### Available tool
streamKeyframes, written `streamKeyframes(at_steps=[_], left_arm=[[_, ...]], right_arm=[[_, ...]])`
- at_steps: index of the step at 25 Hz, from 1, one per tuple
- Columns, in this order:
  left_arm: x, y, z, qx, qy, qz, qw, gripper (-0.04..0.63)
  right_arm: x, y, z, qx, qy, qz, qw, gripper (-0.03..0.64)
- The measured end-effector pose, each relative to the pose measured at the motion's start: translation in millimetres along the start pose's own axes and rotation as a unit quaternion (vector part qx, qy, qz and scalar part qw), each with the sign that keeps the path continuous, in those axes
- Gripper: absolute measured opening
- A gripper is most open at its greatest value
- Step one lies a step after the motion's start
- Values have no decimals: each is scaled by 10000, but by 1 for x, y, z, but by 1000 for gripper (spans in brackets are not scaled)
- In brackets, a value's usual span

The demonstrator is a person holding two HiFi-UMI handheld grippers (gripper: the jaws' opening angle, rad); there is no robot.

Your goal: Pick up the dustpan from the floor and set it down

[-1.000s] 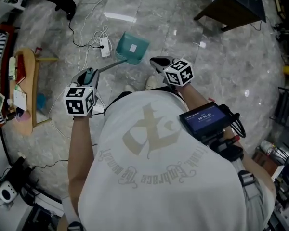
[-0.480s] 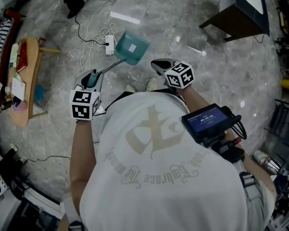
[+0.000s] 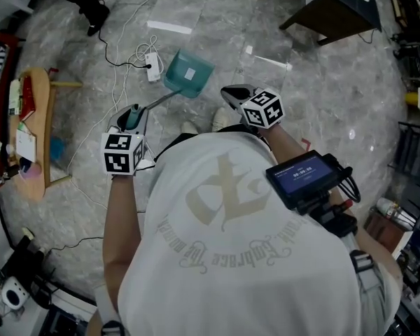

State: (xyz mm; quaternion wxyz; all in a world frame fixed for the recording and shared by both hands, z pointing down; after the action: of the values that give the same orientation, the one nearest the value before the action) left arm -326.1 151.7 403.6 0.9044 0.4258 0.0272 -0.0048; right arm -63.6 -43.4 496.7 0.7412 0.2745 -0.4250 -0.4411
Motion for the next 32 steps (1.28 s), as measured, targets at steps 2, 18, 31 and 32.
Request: streamKeyframes(at_steps=[2, 18, 31, 32], left_arm=[[0, 2, 5, -27, 117, 34, 9999, 101], [15, 8, 56, -462, 1171, 604, 9902, 101], [32, 20, 73, -589, 1325, 643, 9873, 101], [35, 22, 72, -596, 1331, 689, 9869, 101]], right_arm=[[-2, 4, -5, 63, 153, 74, 9998, 17], [-28, 53, -76, 221, 1417, 789, 9865, 18], [-23, 57, -82, 256, 1549, 789, 9844, 18], [-23, 57, -81, 272, 1525, 767, 9849, 18]])
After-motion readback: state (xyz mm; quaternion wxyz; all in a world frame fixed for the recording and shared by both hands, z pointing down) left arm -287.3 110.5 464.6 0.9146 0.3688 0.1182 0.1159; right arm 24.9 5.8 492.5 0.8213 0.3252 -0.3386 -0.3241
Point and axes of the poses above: the fingertips, and each gripper's own axes: z forward along the fingers, x to its right, y out of its underside, the point moved 9 cm from there along -z, backward along the fingers, and after that the axes turned 8 degrees about x, right-handed, at the moved point
